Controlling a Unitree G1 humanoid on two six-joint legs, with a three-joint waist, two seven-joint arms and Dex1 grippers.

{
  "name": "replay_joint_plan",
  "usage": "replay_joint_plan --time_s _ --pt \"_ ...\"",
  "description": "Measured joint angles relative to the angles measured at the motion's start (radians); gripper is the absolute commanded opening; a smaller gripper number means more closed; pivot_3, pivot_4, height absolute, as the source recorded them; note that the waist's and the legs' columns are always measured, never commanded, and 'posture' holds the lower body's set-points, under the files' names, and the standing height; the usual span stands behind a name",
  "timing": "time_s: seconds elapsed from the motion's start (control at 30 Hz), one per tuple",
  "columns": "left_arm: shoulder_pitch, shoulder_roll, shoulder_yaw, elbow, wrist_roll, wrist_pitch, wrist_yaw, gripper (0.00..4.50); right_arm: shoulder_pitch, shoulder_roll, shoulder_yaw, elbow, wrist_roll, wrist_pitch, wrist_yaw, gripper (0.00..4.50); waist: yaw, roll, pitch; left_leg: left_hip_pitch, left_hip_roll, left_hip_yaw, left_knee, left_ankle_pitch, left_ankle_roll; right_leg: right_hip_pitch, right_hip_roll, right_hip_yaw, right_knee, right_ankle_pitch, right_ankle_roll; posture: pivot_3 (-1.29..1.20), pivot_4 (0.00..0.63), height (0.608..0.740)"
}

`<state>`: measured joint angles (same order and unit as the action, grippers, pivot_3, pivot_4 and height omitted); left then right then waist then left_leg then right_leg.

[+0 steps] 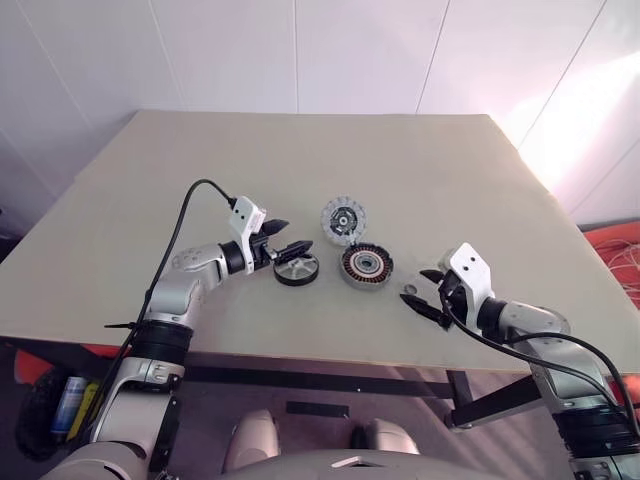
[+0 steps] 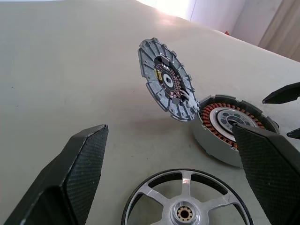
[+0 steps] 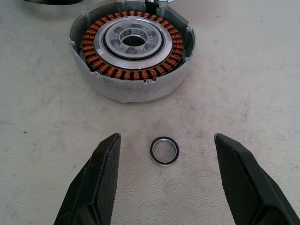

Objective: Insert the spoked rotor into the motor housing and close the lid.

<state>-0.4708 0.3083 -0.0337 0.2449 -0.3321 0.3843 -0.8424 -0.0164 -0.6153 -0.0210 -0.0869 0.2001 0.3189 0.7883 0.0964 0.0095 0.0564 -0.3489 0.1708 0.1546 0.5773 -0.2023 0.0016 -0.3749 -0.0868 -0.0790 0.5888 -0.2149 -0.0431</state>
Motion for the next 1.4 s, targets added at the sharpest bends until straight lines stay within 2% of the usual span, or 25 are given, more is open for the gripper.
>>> replay_joint_plan --time_s 0.27,0.67,0.77,1.0,1.4 --pt "-0.004 0.006 0.000 0.000 0.000 0.000 -0.001 4.50 -0.003 0.008 0.006 0.003 -0.002 -0.001 -0.005 3.56 0.001 0.000 0.000 -0.001 0.000 0.000 0.000 0.000 0.001 0.000 0.000 0.000 0.000 0.003 -0.005 0.00 0.000 0.740" --pt "-0.004 0.018 0.000 -0.005 0.000 0.000 -0.001 4.50 -0.001 0.016 0.006 0.053 0.000 -0.006 -0.003 3.56 0.001 0.000 0.000 -0.001 0.000 0.000 0.000 0.000 0.001 0.000 0.000 0.000 0.000 0.002 -0.004 0.00 0.000 0.740" --pt "-0.004 0.021 0.000 -0.005 0.000 0.000 0.000 4.50 -0.001 0.016 0.005 0.056 0.004 -0.006 0.003 2.98 0.000 0.000 0.000 -0.001 0.000 0.000 0.000 0.000 0.001 0.000 0.000 0.000 0.000 0.003 -0.004 0.00 0.000 0.740" --pt "-0.004 0.022 0.000 -0.005 0.000 0.000 0.000 4.50 0.000 0.016 0.005 0.057 0.010 -0.004 0.012 0.62 0.001 0.000 0.000 0.000 0.000 0.000 0.000 0.000 0.001 0.000 0.000 0.000 0.000 0.002 -0.004 0.00 0.000 0.740" --pt "-0.004 0.026 0.000 -0.008 0.000 0.000 0.000 4.50 0.000 0.016 0.003 0.057 0.014 -0.002 0.011 0.61 0.001 0.000 0.000 0.000 0.000 0.000 0.000 0.000 0.001 0.000 0.000 0.000 0.000 0.003 -0.005 0.00 0.000 0.740"
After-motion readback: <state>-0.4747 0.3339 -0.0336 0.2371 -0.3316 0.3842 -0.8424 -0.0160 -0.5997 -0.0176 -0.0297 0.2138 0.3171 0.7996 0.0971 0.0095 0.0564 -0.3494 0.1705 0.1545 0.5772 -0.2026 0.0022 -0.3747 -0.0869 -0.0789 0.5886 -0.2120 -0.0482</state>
